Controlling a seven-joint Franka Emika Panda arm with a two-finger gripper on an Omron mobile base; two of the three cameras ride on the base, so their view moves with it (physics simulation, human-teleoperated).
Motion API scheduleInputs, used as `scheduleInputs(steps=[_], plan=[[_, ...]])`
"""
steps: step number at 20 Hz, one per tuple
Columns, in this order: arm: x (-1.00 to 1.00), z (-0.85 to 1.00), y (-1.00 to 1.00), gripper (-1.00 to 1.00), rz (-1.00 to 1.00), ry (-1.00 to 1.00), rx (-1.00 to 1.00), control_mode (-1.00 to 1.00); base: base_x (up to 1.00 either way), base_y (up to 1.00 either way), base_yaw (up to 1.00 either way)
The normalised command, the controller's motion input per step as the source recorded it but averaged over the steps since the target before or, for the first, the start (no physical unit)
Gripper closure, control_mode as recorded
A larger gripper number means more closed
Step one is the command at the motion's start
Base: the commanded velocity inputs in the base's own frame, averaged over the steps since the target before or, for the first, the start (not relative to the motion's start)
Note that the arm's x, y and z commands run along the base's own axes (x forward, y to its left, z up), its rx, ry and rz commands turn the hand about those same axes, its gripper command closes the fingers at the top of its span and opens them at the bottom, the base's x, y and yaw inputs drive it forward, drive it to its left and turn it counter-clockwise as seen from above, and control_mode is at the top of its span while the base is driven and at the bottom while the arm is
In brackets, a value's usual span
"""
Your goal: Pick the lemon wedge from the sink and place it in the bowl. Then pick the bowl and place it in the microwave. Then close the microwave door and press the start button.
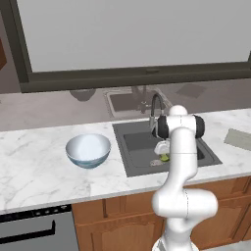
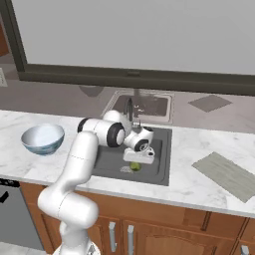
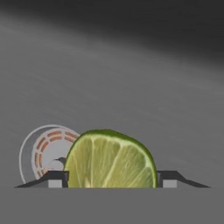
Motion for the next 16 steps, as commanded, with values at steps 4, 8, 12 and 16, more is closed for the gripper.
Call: scheduleInputs(steps=[4, 8, 12, 16], plan=[[-0.52, 0.26, 0.00, 1.00, 0.00, -0.02, 0.00, -1.00, 0.00, 0.00, 0.00], [-0.52, 0.60, 0.00, 1.00, 0.00, -0.05, 0.00, -1.00, 0.00, 0.00, 0.00], [-0.38, 0.96, 0.00, 1.00, 0.00, -0.05, 0.00, -1.00, 0.00, 0.00, 0.00], [-0.48, 1.00, 0.00, 1.00, 0.00, -0.06, 0.00, -1.00, 0.00, 0.00, 0.00]])
